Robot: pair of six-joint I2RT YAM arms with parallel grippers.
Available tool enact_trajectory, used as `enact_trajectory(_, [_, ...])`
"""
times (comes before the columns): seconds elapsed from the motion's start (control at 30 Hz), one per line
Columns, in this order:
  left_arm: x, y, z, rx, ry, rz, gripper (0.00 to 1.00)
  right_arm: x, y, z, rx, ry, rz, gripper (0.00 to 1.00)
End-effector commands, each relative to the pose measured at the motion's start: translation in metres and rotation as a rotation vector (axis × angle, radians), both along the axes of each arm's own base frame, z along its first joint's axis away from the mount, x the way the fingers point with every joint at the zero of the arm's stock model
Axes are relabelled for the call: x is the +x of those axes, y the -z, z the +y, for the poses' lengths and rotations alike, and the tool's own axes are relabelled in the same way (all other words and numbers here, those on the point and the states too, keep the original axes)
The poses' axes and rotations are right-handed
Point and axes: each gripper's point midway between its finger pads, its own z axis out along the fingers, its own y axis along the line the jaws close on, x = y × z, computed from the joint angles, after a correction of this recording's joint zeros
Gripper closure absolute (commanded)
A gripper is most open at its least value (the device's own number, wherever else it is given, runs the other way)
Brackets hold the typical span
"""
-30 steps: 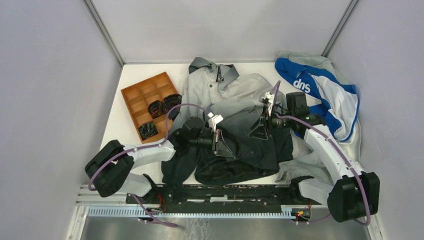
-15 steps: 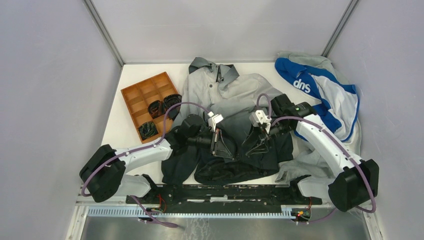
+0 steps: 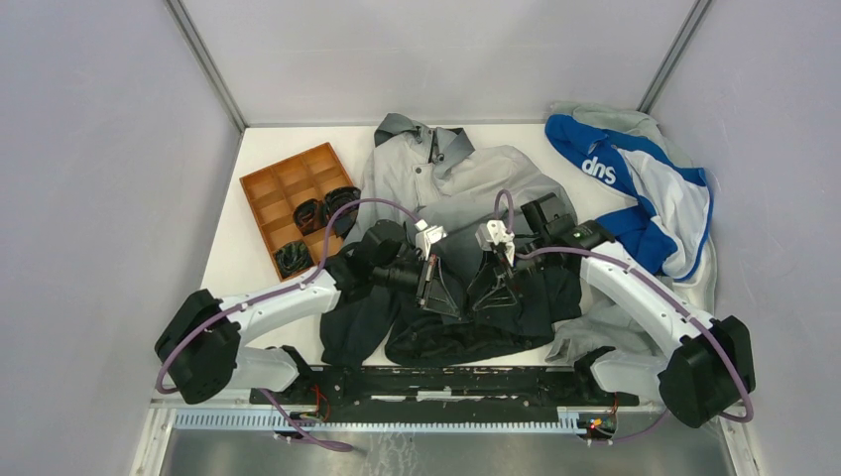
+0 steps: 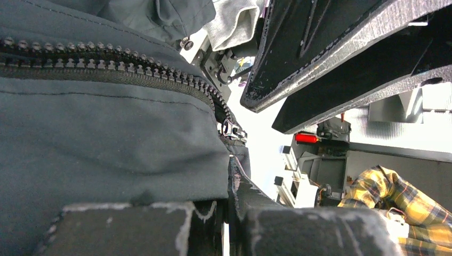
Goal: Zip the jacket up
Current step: Zip the zipper on the jacket.
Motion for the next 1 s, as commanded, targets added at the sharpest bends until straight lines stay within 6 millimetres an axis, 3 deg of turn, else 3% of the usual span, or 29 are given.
enact_trajectory(0.0, [-0.005, -0.024, 0.003, -0.033, 0.062, -0.048, 0.98, 0.0, -0.004, 0.007, 0.007, -0.003, -0.014, 0.56])
enact_trajectory(0.47, [-0.012, -0.032, 0.008, 0.006, 0.094, -0.034, 0.98, -0.023, 0.008, 0.01, -0.021, -0.074, 0.072, 0.54])
enact_trajectory(0.97, [-0.015, -0.036, 0.008, 0.025, 0.118, -0.019, 0.98, -0.026, 0.016, 0.016, -0.032, -0.081, 0.117, 0.49])
